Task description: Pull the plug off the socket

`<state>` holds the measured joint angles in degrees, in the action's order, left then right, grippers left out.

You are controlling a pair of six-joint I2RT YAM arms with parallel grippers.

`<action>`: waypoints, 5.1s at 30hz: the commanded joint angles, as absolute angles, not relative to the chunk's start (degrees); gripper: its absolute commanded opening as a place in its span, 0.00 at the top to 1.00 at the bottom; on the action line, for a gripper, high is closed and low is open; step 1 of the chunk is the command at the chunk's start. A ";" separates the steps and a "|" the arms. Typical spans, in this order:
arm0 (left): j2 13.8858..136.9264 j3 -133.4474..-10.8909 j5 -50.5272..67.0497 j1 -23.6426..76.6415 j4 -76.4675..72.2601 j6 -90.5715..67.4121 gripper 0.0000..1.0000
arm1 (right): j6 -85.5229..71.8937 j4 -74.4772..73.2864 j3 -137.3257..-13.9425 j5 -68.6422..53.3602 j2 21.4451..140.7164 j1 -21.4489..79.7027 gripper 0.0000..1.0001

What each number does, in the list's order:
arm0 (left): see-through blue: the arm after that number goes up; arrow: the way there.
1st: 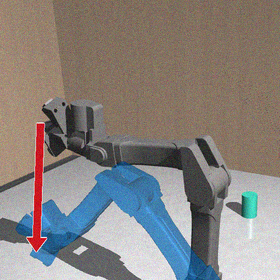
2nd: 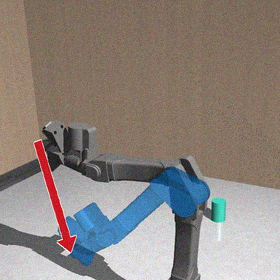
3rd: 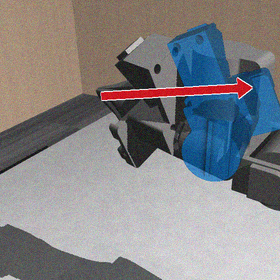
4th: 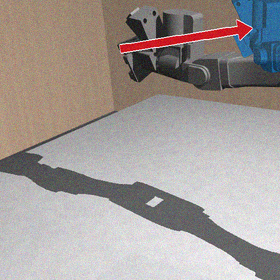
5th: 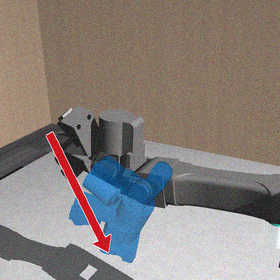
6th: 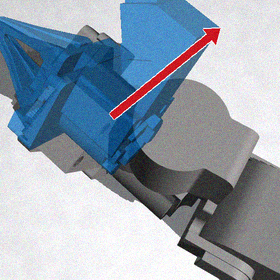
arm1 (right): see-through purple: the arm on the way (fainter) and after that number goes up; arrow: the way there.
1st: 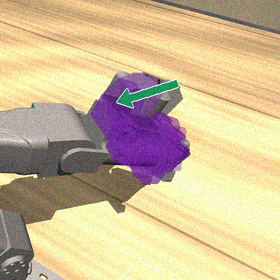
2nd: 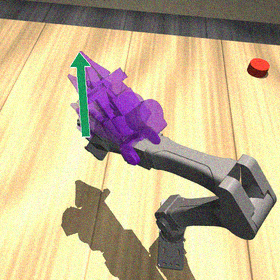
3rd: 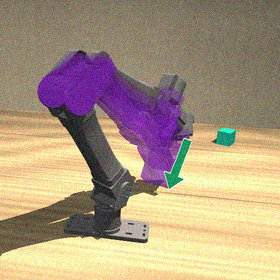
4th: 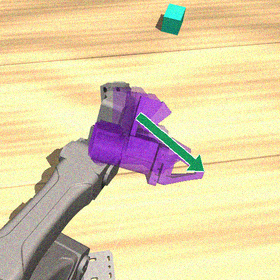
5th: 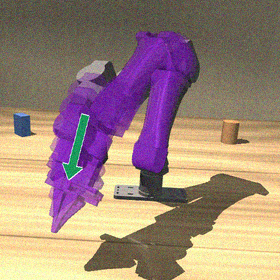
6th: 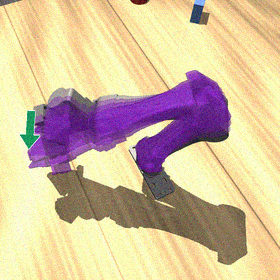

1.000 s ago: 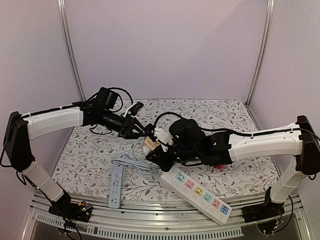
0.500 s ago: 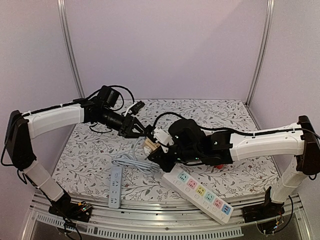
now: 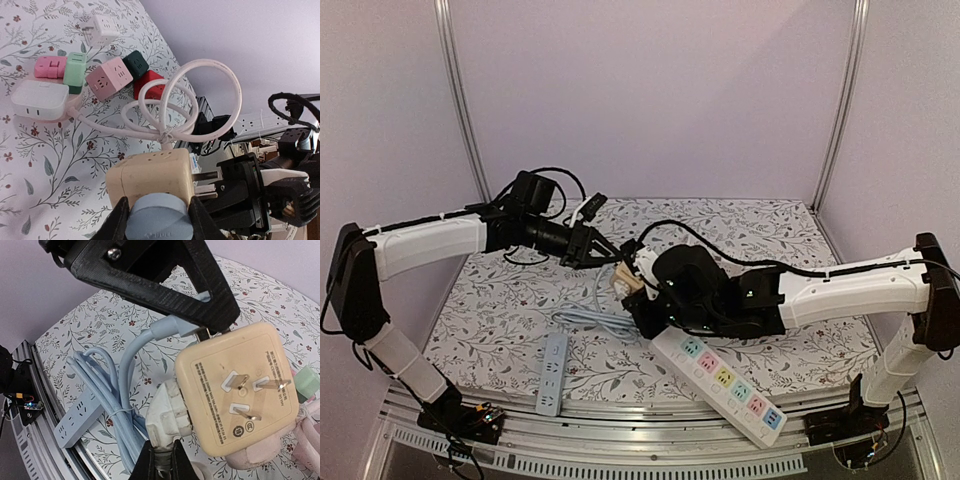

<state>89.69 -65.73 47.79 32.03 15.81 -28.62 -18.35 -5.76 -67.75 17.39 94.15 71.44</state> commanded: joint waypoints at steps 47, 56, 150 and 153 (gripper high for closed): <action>87.14 -64.85 28.22 28.18 21.31 -27.59 0.97 | -23.14 -2.93 -67.07 16.95 93.48 66.16 0.19; 80.75 -64.74 20.60 17.96 21.88 -24.95 0.97 | -26.87 -8.63 -66.90 17.73 94.45 60.49 0.04; 91.74 -32.46 9.40 48.77 -25.80 -66.66 0.24 | -30.06 -8.93 -55.19 15.94 81.48 52.56 0.19; 93.94 -32.74 9.65 48.78 -27.17 -67.29 0.34 | -30.14 -8.94 -54.51 16.21 80.40 52.55 0.19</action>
<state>91.46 -33.23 9.54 48.01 -21.08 -65.01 -30.57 -9.04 -55.81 14.76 82.54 52.71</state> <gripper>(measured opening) 0.701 0.805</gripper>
